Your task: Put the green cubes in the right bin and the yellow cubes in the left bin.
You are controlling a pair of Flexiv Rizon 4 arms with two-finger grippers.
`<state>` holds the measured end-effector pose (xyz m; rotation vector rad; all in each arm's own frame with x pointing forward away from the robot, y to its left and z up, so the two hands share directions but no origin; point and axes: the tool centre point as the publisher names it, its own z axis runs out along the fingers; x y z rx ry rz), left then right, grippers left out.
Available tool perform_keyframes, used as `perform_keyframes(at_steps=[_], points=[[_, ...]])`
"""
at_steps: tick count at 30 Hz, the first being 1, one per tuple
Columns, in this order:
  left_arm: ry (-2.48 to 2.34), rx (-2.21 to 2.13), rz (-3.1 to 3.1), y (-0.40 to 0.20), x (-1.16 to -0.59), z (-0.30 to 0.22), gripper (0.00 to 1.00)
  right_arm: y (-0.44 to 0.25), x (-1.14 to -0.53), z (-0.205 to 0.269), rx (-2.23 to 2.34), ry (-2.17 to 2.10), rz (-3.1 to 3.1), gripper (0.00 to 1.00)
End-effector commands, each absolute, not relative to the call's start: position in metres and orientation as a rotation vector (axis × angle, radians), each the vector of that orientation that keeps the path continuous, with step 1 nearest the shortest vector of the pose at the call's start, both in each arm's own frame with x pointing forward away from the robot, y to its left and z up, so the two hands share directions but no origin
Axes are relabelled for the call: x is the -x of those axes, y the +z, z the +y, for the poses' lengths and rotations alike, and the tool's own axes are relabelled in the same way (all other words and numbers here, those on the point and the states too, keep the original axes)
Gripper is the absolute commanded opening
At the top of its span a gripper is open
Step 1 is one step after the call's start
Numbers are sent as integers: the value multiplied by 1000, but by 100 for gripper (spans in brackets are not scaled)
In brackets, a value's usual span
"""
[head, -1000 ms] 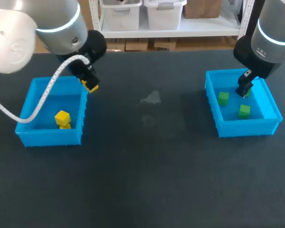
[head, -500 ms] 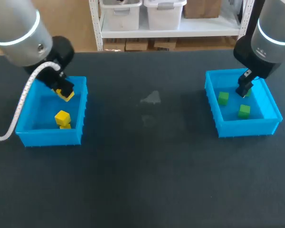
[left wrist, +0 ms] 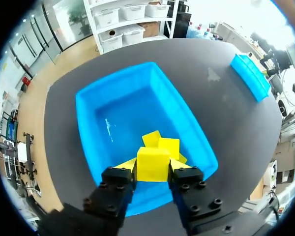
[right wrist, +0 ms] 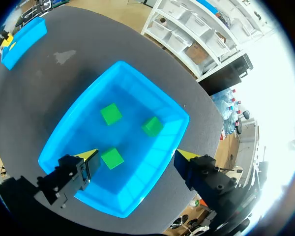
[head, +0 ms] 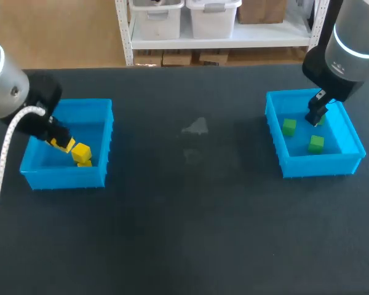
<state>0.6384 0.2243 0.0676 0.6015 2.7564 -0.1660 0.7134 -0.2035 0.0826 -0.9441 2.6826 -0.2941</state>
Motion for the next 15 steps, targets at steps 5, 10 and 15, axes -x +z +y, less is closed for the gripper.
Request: perform_keyframes(at_steps=[5,10,15], points=[[-196,-605,2721,54,-641,222,100,83,-712,-204,942,-295,2679,100],[-188,-593,2684,67,-650,221,100,83,-712,-204,942,-295,2679,100],[-155,-625,2652,88,-666,218,100,83,-712,-204,942,-295,2679,100]])
